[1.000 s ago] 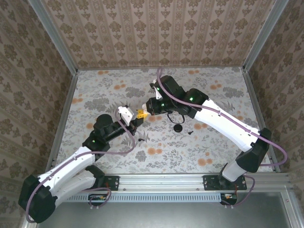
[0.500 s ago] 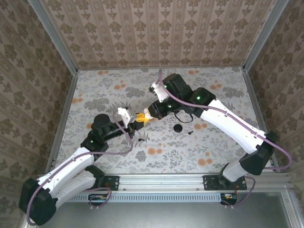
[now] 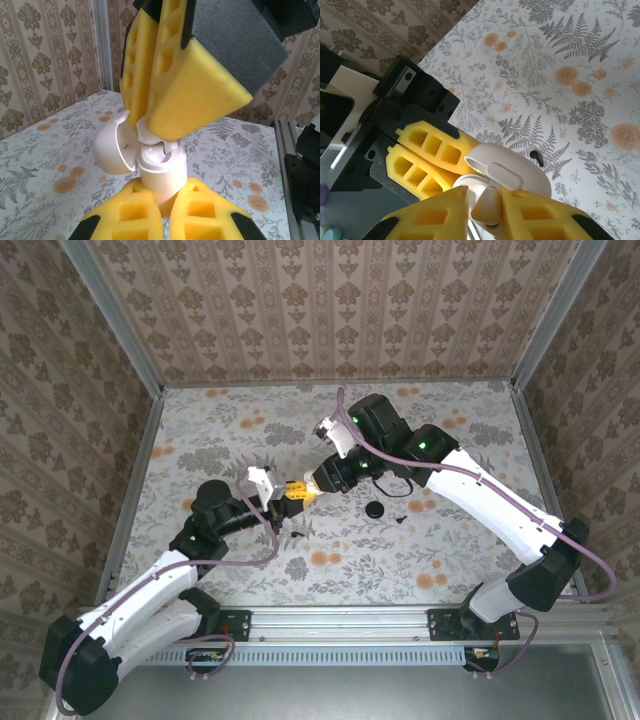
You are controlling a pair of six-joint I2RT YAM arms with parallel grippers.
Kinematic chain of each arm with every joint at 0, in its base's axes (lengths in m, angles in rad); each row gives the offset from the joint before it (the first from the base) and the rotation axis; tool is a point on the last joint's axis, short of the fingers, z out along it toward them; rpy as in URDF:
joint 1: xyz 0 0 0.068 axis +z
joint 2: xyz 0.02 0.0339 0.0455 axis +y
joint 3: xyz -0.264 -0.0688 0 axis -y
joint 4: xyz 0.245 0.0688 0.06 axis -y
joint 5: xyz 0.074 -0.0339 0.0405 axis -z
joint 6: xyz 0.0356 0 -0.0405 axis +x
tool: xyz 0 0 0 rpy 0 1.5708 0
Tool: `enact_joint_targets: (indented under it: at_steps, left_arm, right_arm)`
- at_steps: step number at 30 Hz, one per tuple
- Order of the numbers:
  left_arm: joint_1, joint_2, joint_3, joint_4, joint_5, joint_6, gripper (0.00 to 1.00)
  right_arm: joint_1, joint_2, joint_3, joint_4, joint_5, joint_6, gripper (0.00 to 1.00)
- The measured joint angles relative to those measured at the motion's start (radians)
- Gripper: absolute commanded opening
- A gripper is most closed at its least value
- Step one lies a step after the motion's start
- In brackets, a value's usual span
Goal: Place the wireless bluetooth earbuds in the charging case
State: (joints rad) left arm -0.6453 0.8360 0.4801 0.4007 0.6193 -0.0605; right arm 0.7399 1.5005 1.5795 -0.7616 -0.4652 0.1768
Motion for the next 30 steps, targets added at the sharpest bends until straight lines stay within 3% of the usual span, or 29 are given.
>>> enact_joint_targets:
  at_steps: [8, 21, 30]
  left_arm:
    - [0.0, 0.019, 0.0, 0.014, 0.001, 0.0, 0.0]
    - [0.0, 0.054, 0.0, 0.018, -0.014, 0.0, 0.0]
    - [0.0, 0.07, 0.0, 0.034, -0.014, 0.0, 0.0]
  right_arm:
    - [0.004, 0.001, 0.0, 0.002, -0.003, 0.016, 0.37]
    - [0.036, 0.058, 0.072, -0.074, 0.092, 0.034, 0.49]
    - [0.05, 0.074, 0.103, -0.1, 0.133, 0.032, 0.52]
